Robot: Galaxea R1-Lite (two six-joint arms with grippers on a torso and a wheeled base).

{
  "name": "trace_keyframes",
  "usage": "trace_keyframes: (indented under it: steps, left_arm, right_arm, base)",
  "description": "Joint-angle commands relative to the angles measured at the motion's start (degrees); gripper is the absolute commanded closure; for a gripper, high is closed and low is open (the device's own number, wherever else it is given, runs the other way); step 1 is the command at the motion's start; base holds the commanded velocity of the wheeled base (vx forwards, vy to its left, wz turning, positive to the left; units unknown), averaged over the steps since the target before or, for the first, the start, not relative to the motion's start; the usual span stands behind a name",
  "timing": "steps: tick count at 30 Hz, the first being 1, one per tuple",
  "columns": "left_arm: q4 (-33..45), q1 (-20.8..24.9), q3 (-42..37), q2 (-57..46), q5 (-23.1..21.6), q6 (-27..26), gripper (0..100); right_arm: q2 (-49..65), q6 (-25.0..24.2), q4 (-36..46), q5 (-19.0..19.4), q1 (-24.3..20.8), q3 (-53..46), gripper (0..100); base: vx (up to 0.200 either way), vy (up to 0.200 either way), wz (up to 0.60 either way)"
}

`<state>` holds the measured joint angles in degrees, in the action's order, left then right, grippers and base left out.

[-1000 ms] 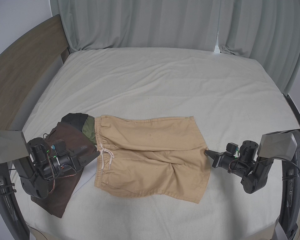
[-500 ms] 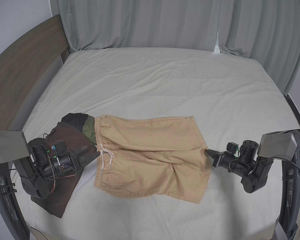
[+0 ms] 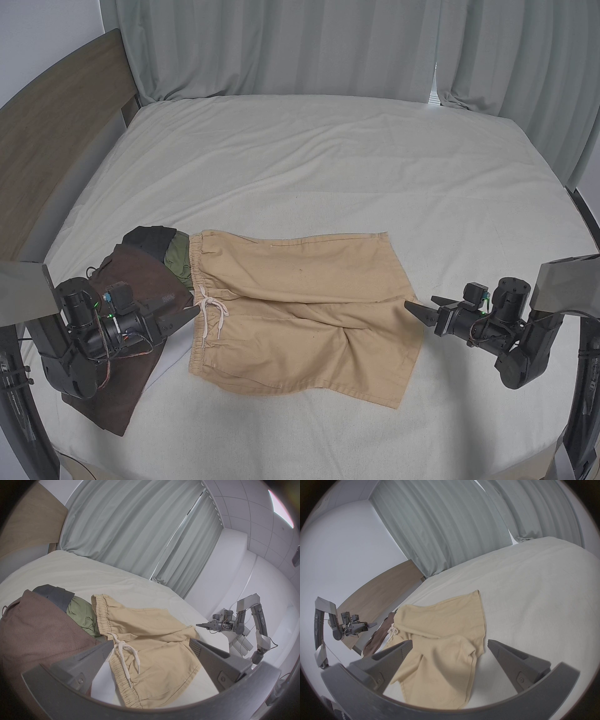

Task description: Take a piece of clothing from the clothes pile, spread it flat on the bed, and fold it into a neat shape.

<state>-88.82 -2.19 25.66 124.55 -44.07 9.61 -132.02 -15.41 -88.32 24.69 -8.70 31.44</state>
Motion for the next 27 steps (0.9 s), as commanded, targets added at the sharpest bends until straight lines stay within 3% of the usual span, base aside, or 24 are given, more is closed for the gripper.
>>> trace_keyframes:
  steps: [1,4,13,27]
  left_arm:
    - [-0.04,0.00,-1.05,-0.01,-0.14,-0.03,0]
    - [-0.04,0.00,-1.58,-0.01,-0.23,-0.03,0]
    - [-0.04,0.00,-1.49,0.08,-0.14,-0.03,0]
    - [-0.04,0.00,-1.49,0.08,-0.14,0.06,0]
  right_arm:
    - [4.32,0.20,0.08,1.24,-0.26,-4.81,0]
    - [4.58,0.56,0.17,3.35,-0.26,-9.64,0]
    - [4.06,0.64,0.17,3.53,-2.11,-17.82,0]
    - [-2.36,0.29,0.17,3.88,-5.18,-22.47,0]
  base:
    - [0.000,0.000,0.00]
    - [0.000,0.000,0.00]
    - [0.000,0.000,0.00]
    - [0.000,0.000,0.00]
